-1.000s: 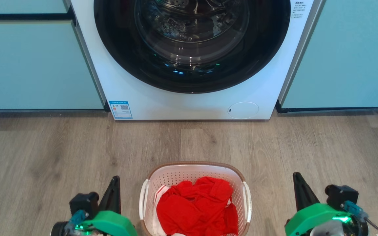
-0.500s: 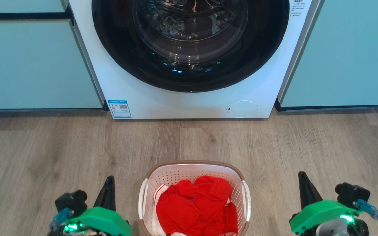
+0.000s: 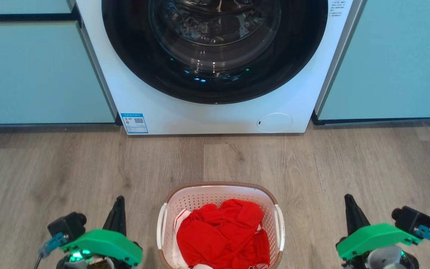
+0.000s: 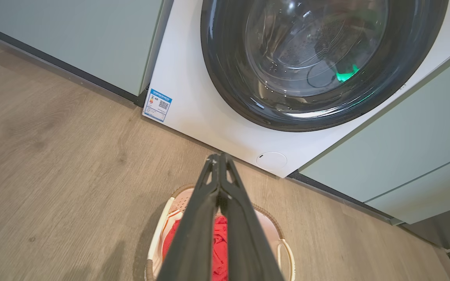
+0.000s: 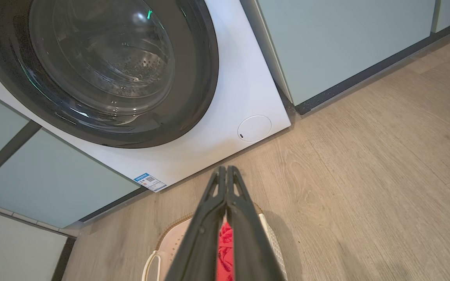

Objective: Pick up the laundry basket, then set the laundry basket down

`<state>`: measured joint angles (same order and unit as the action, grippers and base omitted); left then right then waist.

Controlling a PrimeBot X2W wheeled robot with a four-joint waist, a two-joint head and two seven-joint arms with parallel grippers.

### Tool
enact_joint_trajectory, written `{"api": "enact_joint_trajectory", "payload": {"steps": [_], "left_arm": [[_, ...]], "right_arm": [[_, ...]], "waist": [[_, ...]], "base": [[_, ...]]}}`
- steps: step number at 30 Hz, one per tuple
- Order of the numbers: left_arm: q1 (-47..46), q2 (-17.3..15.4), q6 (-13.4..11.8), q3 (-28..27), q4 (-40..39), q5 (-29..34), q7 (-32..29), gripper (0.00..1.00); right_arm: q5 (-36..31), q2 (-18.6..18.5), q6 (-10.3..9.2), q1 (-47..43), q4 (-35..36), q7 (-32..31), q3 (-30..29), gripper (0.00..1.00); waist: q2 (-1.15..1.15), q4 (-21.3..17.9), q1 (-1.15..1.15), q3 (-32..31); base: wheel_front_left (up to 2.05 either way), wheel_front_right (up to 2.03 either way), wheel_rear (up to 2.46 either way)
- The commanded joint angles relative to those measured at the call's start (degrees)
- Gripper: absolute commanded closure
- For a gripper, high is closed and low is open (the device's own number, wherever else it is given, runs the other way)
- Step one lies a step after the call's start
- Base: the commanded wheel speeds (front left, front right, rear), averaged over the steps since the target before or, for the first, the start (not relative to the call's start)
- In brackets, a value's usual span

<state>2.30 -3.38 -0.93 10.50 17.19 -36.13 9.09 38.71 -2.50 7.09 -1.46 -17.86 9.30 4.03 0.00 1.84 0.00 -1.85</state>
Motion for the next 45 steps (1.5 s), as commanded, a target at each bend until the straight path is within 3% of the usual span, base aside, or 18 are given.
{"api": "enact_joint_trajectory", "payload": {"steps": [1, 45], "left_arm": [[-3.1, -0.5, 0.7, -1.2, -2.1, -1.5, -0.2, 1.0], [-5.7, -0.7, 4.6, -8.2, -2.7, -29.6, -7.1, 1.0]], "right_arm": [[1.5, -1.0, 0.13, 3.2, 2.0, -0.4, -0.1, 1.0], [28.3, -1.3, 0.26, 5.3, 3.0, -7.4, -4.5, 1.0]], "waist": [[0.0, 0.0, 0.0, 0.0], [0.0, -0.9, 0.0, 1.0]], "base": [[0.0, 0.0, 0.0], [0.0, 0.0, 0.0]]}}
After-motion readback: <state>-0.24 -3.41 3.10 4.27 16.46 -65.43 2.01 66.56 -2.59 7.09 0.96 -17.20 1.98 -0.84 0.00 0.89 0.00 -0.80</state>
